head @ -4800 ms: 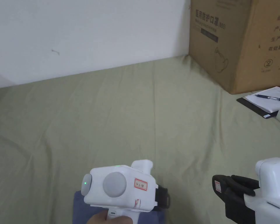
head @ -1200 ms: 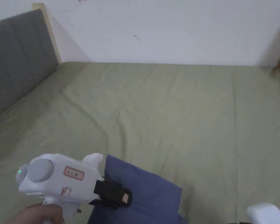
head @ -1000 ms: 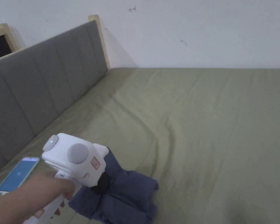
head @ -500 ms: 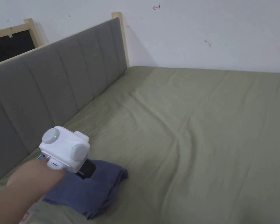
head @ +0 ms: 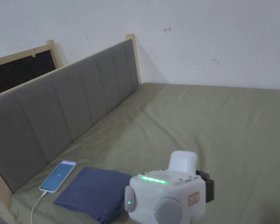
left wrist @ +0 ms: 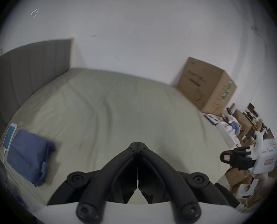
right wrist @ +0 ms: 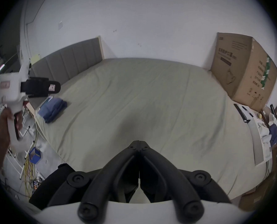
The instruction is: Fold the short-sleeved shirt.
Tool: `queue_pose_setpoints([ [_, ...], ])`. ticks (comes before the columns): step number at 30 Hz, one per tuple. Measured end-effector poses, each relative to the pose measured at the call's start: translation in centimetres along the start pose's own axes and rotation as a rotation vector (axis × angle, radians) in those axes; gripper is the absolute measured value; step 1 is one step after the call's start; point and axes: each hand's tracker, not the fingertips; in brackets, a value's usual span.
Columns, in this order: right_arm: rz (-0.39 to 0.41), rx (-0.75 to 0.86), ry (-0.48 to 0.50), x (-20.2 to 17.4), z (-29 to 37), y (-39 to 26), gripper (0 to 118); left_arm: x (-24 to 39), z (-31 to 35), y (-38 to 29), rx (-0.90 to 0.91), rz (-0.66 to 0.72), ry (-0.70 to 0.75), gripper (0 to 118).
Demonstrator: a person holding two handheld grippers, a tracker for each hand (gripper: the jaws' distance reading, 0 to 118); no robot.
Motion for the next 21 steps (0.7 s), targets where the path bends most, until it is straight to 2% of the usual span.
queue_pose_setpoints([
  [5, -0.059, 0.141, -0.028, 2.6, 4.9, 0.5, 0, 6.3, 3.7, 1.2, 0.2, -0.117, 0.047, 0],
  [7, -0.072, 0.25, -0.046, 3.4, 7.9, 1.1, 0, 8.8, 6.3, 2.0, 0.355, -0.133, 0.094, 0],
  [9, -0.083, 0.372, -0.068, 4.1, 11.1, 1.7, 0, 10.3, 8.9, 3.0, 0.48, -0.144, 0.041, 0],
  [12, -0.084, 0.567, -0.143, 5.0, 15.1, 1.9, 0, 13.4, 11.6, 4.1, 0.601, -0.219, 0.098, 0],
  [13, -0.084, 0.652, -0.203, 4.8, 16.4, 1.8, 0, 14.3, 12.2, 4.3, 0.622, -0.231, 0.112, 0],
  [16, -0.054, 0.811, -0.252, 3.9, 19.0, 1.5, 0, 16.0, 13.3, 3.5, 0.694, -0.227, 0.157, 0],
  [19, -0.058, 0.912, -0.327, 3.2, 19.0, -0.1, 0, 16.7, 13.2, 1.6, 0.717, -0.24, 0.176, 0],
  [21, -0.047, 0.93, -0.327, 3.2, 18.0, -1.6, 0, 16.7, 13.0, -0.2, 0.7, -0.238, 0.239, 0],
])
